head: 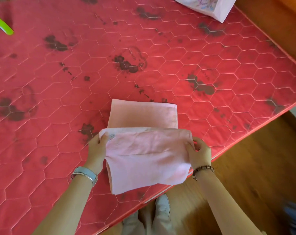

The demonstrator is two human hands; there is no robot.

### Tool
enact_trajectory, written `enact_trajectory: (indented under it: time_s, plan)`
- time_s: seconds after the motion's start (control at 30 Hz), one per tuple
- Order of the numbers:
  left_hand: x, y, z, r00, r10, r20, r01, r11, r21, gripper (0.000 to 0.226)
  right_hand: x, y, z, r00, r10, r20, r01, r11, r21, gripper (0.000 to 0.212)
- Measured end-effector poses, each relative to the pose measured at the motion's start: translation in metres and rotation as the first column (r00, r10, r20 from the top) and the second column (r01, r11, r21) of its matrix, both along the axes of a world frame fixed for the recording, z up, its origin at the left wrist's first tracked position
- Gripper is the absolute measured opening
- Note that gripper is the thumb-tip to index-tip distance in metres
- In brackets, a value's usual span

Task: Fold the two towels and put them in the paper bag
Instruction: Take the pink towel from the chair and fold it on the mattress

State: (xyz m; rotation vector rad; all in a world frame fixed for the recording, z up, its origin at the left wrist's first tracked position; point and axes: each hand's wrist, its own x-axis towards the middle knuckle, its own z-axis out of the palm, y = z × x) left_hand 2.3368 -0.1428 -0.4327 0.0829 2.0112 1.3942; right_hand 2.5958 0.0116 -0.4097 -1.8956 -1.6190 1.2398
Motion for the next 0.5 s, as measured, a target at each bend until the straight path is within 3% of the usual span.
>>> enact_trajectory:
  time_s: [0.13, 0.5]
  plan:
    - [-0.015, 0.016, -0.026, 0.999, -0.003, -0.047, 0.003, 1.0, -0.013, 0.021, -0.012, 0.017, -0.022, 1.0, 0.006, 0.01, -0.006, 1.0, -0.02, 0.023]
    - [-0.073, 0.085, -0.08, 0.977, -0.077, -0.2, 0.071, 0.997, -0.036, 0.032, -0.061, 0.084, -0.07, 0.999, -0.011, 0.04, 0.01, 1.0, 0.015, 0.017]
